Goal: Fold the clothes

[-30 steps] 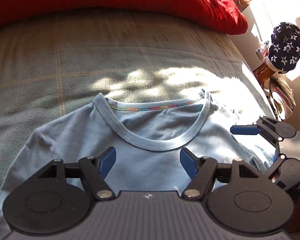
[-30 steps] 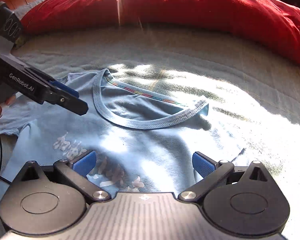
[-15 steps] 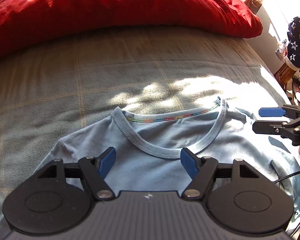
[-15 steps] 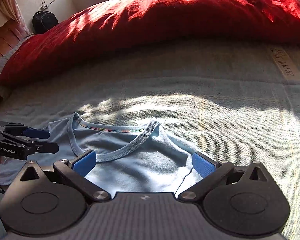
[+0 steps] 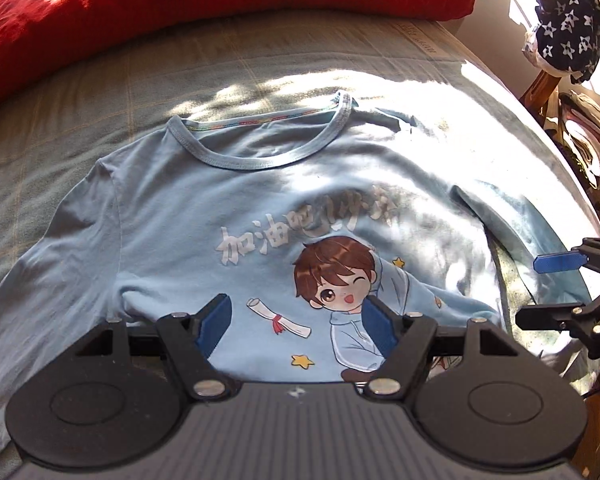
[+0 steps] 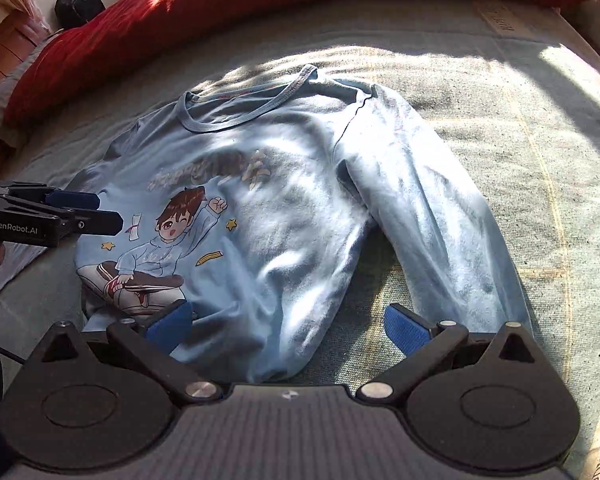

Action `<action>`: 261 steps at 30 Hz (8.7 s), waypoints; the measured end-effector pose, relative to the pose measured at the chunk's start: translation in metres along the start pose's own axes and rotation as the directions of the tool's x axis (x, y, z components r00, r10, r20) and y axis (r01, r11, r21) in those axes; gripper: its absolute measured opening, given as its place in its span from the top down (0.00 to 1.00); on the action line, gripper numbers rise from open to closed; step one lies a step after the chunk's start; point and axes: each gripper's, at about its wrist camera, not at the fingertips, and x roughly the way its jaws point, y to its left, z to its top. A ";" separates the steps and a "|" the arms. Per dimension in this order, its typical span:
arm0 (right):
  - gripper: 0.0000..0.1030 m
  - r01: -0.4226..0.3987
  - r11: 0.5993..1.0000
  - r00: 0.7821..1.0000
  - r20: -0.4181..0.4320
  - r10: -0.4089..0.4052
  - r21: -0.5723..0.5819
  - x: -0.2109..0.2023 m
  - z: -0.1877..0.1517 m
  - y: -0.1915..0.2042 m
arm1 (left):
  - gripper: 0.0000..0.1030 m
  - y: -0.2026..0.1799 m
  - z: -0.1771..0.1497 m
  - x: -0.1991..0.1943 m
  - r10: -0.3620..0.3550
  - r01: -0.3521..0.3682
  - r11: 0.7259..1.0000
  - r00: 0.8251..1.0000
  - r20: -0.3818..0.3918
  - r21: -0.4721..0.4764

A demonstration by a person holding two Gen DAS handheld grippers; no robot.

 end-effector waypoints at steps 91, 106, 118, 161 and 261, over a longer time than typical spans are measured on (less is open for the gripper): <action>0.98 0.164 0.977 0.985 -0.031 -0.169 -0.133 -0.015 0.003 -0.150 | 0.29 -0.161 0.024 0.058 -0.051 0.067 0.974 0.995 -0.081 0.218; 0.88 0.235 0.968 0.972 0.026 -0.233 -0.089 -0.031 0.042 -0.169 | 0.29 -0.153 0.032 0.052 -0.046 0.057 0.976 0.997 -0.058 0.212; 0.75 0.029 0.990 0.999 0.024 -0.026 -0.138 0.030 0.104 -0.142 | 0.29 -0.116 0.047 0.047 0.026 -0.024 0.993 0.999 -0.018 0.113; 0.81 0.312 0.809 0.943 -0.060 -0.327 0.498 -0.105 -0.137 -0.221 | 0.28 -0.181 0.040 0.047 -0.052 0.060 0.953 0.998 -0.036 0.296; 0.71 0.199 0.954 0.974 0.060 -0.217 0.223 -0.025 -0.010 -0.177 | 0.26 -0.161 0.146 0.139 -0.260 0.280 0.945 0.957 -0.131 0.169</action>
